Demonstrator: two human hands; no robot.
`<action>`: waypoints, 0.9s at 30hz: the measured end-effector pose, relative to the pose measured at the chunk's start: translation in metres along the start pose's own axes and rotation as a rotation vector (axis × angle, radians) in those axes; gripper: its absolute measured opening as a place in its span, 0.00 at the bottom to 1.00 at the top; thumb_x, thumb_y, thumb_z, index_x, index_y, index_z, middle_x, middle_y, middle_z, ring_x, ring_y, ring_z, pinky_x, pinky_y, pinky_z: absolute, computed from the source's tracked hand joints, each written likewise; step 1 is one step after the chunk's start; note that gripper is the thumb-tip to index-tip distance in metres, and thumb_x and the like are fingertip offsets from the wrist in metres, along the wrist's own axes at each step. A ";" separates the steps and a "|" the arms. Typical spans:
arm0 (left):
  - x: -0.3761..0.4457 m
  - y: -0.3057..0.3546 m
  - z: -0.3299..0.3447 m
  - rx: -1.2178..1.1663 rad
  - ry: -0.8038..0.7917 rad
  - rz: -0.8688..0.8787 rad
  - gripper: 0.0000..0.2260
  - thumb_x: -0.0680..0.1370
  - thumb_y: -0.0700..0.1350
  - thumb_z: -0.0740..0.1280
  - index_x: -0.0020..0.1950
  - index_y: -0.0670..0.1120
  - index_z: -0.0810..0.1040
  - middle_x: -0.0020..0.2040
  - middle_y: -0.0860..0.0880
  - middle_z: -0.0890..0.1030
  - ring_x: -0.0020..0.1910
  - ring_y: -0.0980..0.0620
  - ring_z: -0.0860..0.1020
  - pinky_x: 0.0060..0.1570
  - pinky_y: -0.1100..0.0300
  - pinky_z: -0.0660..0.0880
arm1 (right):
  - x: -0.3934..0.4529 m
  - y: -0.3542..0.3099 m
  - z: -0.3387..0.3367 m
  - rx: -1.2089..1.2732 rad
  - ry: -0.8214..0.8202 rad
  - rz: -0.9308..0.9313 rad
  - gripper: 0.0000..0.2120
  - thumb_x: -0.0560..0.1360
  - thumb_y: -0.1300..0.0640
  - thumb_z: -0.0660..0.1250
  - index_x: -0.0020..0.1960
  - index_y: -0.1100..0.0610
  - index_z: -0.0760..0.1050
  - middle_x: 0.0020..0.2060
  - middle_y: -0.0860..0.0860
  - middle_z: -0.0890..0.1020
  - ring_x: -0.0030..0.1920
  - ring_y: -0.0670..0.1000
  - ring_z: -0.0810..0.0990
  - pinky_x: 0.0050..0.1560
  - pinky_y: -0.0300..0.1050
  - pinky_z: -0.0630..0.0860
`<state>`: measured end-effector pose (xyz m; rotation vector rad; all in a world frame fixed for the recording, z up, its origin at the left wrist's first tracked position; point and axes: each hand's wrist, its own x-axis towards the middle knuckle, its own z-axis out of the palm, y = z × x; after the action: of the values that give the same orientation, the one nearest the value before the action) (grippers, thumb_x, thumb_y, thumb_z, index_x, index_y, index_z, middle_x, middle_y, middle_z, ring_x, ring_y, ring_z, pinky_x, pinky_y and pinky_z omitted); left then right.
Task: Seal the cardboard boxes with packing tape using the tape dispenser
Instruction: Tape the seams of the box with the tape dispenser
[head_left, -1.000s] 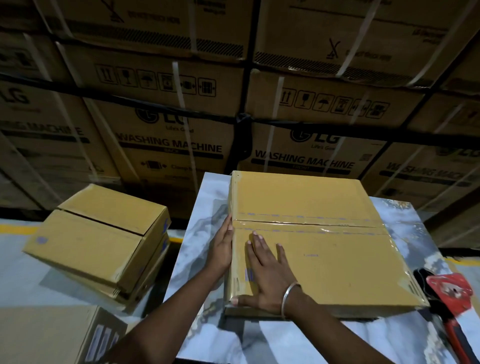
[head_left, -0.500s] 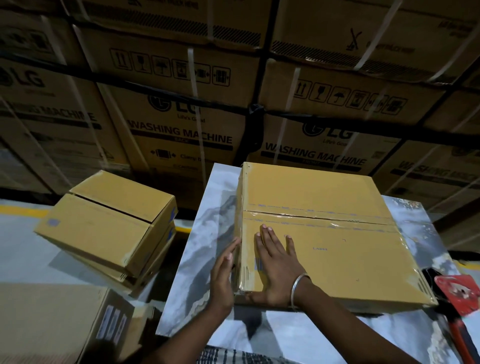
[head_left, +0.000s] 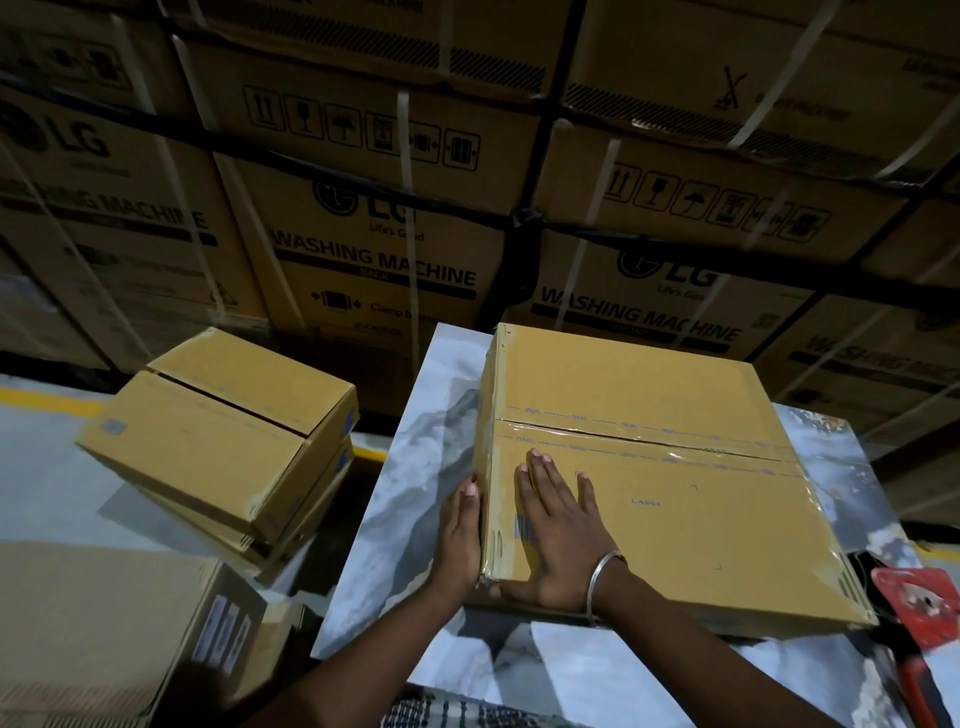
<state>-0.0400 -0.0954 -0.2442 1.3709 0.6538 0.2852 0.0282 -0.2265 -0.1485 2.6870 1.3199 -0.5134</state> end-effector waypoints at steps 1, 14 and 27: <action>0.001 -0.001 -0.002 0.078 0.067 -0.018 0.18 0.84 0.56 0.57 0.71 0.51 0.73 0.67 0.50 0.78 0.67 0.50 0.75 0.66 0.49 0.72 | 0.000 0.001 0.000 0.007 0.004 -0.003 0.68 0.58 0.12 0.42 0.81 0.57 0.30 0.77 0.54 0.26 0.77 0.53 0.24 0.76 0.65 0.32; 0.042 0.061 0.015 0.063 -0.224 0.045 0.28 0.84 0.49 0.60 0.81 0.55 0.51 0.76 0.60 0.57 0.73 0.63 0.57 0.69 0.64 0.57 | 0.005 0.007 0.005 0.224 0.123 0.016 0.51 0.68 0.21 0.34 0.83 0.50 0.39 0.78 0.44 0.33 0.78 0.42 0.31 0.78 0.51 0.33; 0.065 0.079 0.013 0.232 0.014 0.049 0.19 0.85 0.49 0.59 0.76 0.52 0.67 0.69 0.52 0.73 0.66 0.52 0.72 0.63 0.59 0.70 | 0.056 0.032 -0.024 0.242 0.269 0.291 0.41 0.77 0.30 0.40 0.83 0.53 0.43 0.81 0.49 0.36 0.81 0.48 0.37 0.79 0.54 0.39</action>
<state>0.0338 -0.0543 -0.1848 1.6093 0.6816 0.2645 0.0909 -0.1984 -0.1469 3.1695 0.9387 -0.3026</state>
